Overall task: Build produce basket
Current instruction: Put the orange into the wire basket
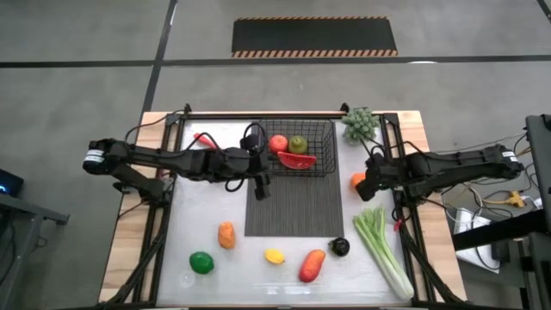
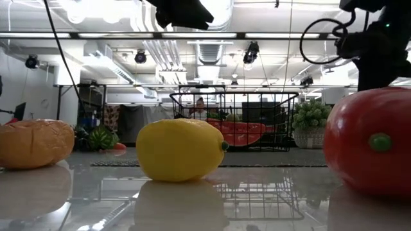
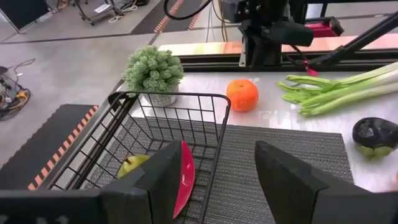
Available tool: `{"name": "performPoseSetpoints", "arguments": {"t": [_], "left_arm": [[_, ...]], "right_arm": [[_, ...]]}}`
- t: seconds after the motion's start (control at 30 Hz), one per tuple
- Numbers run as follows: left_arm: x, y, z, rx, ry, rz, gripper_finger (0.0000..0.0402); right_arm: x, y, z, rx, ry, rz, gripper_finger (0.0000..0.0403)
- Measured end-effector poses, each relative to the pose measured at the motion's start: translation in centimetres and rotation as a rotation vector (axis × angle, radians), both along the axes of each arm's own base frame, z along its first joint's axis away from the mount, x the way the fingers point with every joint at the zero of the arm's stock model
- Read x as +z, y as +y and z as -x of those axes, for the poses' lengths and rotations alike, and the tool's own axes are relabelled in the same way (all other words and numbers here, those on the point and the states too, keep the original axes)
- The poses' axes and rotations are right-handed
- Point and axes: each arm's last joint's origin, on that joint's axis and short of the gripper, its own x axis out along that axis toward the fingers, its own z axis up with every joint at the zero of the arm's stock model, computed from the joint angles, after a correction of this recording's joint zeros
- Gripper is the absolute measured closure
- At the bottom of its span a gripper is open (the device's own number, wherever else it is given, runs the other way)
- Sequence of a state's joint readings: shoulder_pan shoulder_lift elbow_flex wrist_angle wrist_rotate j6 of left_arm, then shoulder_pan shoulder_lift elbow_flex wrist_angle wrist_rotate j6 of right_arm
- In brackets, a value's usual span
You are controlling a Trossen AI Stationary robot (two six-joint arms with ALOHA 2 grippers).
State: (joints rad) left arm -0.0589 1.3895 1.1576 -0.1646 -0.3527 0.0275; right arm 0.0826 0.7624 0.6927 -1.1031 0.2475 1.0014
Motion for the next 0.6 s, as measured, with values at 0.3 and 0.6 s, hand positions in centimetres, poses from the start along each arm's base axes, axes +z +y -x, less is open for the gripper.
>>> {"name": "performPoseSetpoints", "arguments": {"t": [0.3, 0.6], "left_arm": [[0.0, 0.0, 0.0, 0.002, 0.002, -0.007, 0.0217], [0.0, 0.2, 0.1, 0.069, 0.002, -0.036, 0.0217]], "right_arm": [[-1.2, 0.0, -1.6, -0.083, 0.078, 0.015, 0.0204], [-2.7, -0.1, -3.0, -0.159, 0.165, 0.081, 0.0082]]}}
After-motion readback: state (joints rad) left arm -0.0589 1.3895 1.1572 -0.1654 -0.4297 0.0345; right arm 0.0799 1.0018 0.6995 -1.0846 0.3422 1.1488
